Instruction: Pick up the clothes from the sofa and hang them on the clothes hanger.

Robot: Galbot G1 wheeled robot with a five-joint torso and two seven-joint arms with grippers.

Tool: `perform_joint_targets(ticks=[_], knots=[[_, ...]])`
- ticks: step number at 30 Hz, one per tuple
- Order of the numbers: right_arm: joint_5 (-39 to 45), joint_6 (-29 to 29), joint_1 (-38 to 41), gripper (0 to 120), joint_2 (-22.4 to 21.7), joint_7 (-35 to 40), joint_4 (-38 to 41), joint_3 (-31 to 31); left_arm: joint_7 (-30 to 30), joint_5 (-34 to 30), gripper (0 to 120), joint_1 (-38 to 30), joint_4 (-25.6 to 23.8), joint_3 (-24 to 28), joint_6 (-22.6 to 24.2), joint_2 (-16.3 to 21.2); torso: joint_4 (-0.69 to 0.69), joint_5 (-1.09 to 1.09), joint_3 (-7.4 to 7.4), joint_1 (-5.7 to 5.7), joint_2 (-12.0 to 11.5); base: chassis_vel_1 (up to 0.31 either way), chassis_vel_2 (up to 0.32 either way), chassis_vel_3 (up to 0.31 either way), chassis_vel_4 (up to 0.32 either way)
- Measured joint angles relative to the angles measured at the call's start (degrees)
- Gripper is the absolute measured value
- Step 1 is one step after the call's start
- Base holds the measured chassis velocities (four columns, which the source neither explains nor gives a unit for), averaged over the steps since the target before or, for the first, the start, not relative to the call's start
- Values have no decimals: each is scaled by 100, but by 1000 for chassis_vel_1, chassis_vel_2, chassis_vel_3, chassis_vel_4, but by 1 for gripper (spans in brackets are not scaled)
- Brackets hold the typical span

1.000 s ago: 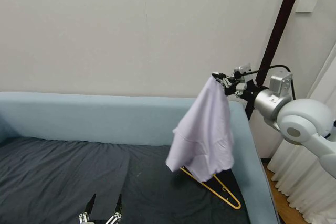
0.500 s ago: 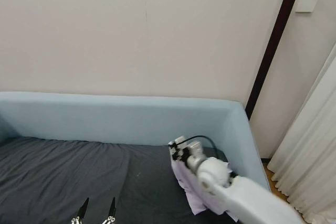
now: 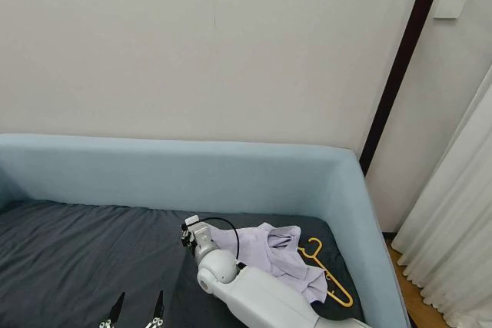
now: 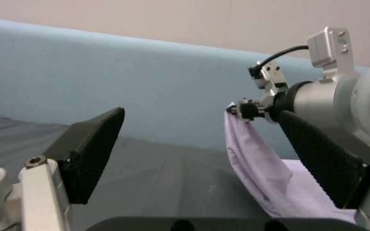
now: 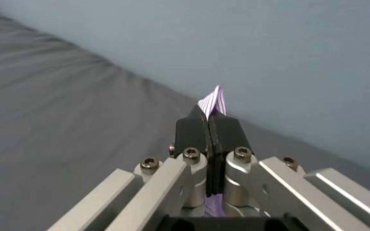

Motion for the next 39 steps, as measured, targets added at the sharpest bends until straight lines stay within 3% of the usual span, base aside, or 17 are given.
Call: perform_joint_targets(ticks=[5,8,10,12,20,24,25,28,29,33,34,39], knots=[[16,48,-27,11,-16,-194,45,-37,4,38,93,20,1,10,-12,-25,-1,2,0,0,0,0,0,0,0],[40,-10,-125,25,-95,-347,793,-336,3,66,93,10,30,36,-21,-31,9,4,-1,0,0,0,0,0,0],[49,-56,-135,28,-156,-384,985,-412,2,73,93,4,35,50,-21,-35,8,4,-1,-1,0,0,0,0,0],[7,-163,-138,39,-302,-421,1371,-631,-2,100,95,-10,36,78,-21,-51,2,2,-1,-1,0,0,0,0,0],[-193,-253,-52,66,-656,-360,1805,-617,-7,124,95,94,-59,51,-40,-58,6,4,0,-1,0,0,0,0,0],[120,-443,28,84,-1571,-455,2394,-218,-13,127,95,110,-46,108,-70,-24,3,4,0,-1,0,0,0,0,0],[120,-443,28,84,-1571,-455,2394,-218,-13,127,95,110,-46,108,-70,-24,3,4,0,-1,0,0,0,0,0],[336,-585,-41,97,-2371,-864,2838,193,2,129,95,74,-37,133,-71,20,1,5,0,-1,0,0,0,0,0],[336,-585,-41,97,-2371,-864,2838,193,2,129,95,74,-37,133,-71,20,1,5,0,-1,0,0,0,0,0],[532,-958,-348,100,-3210,-1663,3058,938,16,128,95,80,-26,135,-71,91,4,5,0,-1,0,0,0,0,0],[532,-958,-348,100,-3210,-1663,3058,938,16,128,95,80,-26,135,-71,91,4,5,0,-1,0,0,0,0,0],[539,-1177,-787,100,-3813,-2445,2533,1626,24,146,95,106,-19,173,-70,121,0,4,0,-1,0,0,0,0,0]])
